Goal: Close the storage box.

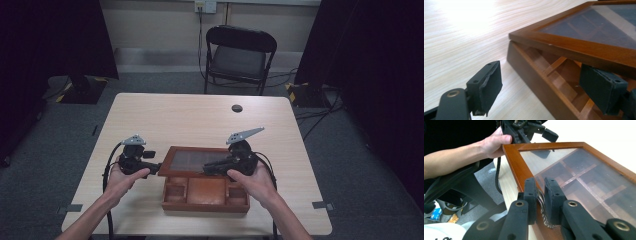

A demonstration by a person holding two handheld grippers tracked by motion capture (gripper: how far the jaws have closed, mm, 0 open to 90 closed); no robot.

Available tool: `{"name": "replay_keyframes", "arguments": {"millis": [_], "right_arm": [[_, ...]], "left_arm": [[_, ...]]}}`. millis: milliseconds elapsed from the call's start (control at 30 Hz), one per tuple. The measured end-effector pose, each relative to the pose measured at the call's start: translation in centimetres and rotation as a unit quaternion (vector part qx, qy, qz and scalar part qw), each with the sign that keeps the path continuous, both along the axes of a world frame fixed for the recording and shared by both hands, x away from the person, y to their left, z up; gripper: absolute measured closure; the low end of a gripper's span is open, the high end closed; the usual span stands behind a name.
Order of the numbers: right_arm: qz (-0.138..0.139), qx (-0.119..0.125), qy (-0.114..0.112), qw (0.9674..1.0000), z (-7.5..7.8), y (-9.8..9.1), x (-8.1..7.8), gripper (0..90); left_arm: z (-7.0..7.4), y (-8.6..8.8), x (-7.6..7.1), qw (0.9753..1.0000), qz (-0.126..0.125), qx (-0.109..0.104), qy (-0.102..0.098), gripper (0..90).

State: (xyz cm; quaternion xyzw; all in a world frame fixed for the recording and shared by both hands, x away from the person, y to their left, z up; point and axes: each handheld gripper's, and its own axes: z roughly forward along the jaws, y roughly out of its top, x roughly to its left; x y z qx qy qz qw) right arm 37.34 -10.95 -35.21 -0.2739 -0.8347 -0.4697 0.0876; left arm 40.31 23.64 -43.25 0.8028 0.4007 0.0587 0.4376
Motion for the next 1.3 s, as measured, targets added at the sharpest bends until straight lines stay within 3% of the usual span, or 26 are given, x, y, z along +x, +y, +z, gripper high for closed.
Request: {"name": "replay_keyframes", "arguments": {"millis": [167, 533, 800, 1000, 1300], "right_arm": [[0.007, -0.009, 0.002, 0.9999, -0.8, 0.1, -0.5, 81.2], [0.018, -0.034, 0.002, 0.9993, -2.1, 0.5, -1.4, 81.1], [0.030, -0.052, 0.011, 0.9982, -3.8, 0.8, -1.9, 81.2], [0.031, -0.052, 0.011, 0.9981, -4.3, 0.9, -2.1, 81.2], [0.039, -0.076, 0.018, 0.9962, -5.9, 1.3, -2.4, 81.3]], "left_arm": [[-0.1, 1.4, 0.0, 0.9999, 0.011, 0.009, 0.001, 18.2], [-0.2, 4.0, 0.3, 0.9992, 0.037, -0.009, 0.008, 18.1], [-0.4, 4.1, 0.3, 0.9993, 0.037, -0.002, 0.008, 17.7], [-0.7, 4.2, 0.4, 0.9990, 0.042, -0.003, 0.014, 17.7], [-0.6, 4.1, 0.3, 0.9991, 0.040, 0.002, 0.013, 17.7]]}}
